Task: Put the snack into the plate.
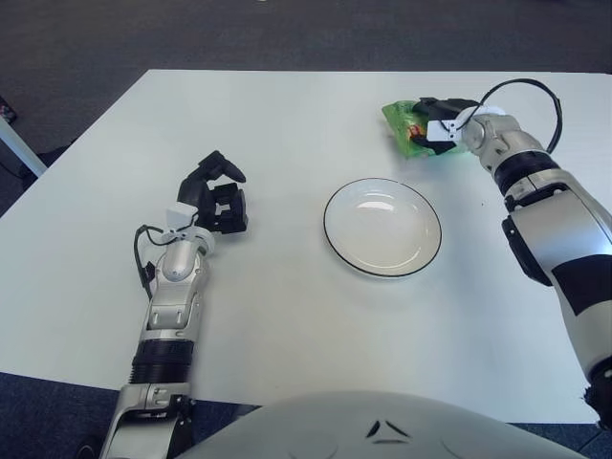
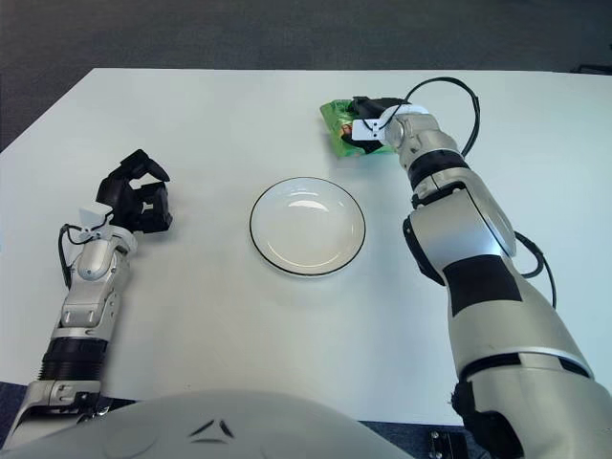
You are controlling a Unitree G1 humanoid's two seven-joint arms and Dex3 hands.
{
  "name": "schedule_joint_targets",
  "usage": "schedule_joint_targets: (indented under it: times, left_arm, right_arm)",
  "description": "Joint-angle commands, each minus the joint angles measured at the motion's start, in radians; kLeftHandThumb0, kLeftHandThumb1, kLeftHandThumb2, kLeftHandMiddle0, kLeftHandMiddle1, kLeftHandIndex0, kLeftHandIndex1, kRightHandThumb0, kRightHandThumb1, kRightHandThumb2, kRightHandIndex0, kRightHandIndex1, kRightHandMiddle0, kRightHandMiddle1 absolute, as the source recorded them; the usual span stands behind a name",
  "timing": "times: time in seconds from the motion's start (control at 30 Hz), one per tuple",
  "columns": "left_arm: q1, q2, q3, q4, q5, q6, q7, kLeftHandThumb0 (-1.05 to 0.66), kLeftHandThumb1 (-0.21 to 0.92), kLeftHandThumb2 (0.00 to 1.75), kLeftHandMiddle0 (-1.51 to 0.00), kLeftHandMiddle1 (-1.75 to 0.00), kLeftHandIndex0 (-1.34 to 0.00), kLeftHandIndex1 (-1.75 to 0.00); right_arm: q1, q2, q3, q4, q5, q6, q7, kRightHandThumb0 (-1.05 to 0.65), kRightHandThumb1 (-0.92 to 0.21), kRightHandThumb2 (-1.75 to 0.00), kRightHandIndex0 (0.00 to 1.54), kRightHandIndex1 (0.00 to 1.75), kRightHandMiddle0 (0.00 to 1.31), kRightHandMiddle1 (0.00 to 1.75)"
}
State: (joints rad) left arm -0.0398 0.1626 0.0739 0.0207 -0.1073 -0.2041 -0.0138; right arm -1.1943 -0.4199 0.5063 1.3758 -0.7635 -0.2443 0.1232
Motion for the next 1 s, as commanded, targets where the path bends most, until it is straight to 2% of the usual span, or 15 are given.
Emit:
schedule_joint_targets:
  times: [0.0, 0.47, 0.77, 0.83, 0.93, 0.97]
  left_arm:
    - [0.167, -0.068, -0.018, 0.093, -0.003, -0.017, -0.009, -0.50, 0.26, 1.38, -1.30, -1.75, -0.66, -1.75]
    - [0.159, -0.080, -0.010, 0.113, 0.001, -0.023, -0.003, -0.49, 0.29, 1.35, -1.31, -1.75, -0.64, -1.75]
    - [0.148, -0.084, -0.011, 0.122, 0.009, -0.015, 0.010, -0.49, 0.28, 1.36, -1.31, -1.75, -0.64, -1.75]
    - [0.145, -0.083, -0.011, 0.126, 0.005, -0.016, 0.005, -0.49, 0.28, 1.36, -1.31, -1.75, -0.64, -1.75]
    - [0.139, -0.082, -0.011, 0.135, 0.003, -0.022, 0.002, -0.49, 0.28, 1.36, -1.31, -1.75, -0.64, -1.75]
    - [0.138, -0.081, -0.011, 0.140, 0.003, -0.029, -0.001, -0.49, 0.28, 1.36, -1.31, -1.75, -0.64, -1.75]
  right_arm:
    - [0.038, -0.019, -0.013, 0.008, 0.022, 0.027, 0.042, -1.03, -0.92, -1.05, 0.16, 0.08, 0.00, 0.52]
    - [0.064, -0.020, -0.025, 0.001, 0.041, 0.009, 0.079, -0.98, -0.92, -1.00, 0.20, 0.11, 0.00, 0.58]
    - [0.077, -0.038, -0.003, -0.006, 0.026, -0.043, 0.034, -0.91, -0.92, -0.88, 0.21, 0.14, 0.00, 0.70]
    - [0.088, -0.057, 0.020, -0.014, 0.004, -0.089, -0.005, -0.87, -0.92, -0.81, 0.19, 0.21, 0.00, 0.77]
    - [0.094, -0.081, 0.035, -0.022, -0.005, -0.133, -0.028, -0.82, -0.92, -0.73, 0.10, 0.42, 0.00, 0.84]
    - [0.094, -0.103, 0.035, -0.041, 0.002, -0.177, -0.019, -0.81, -0.92, -0.71, 0.09, 0.46, 0.00, 0.86]
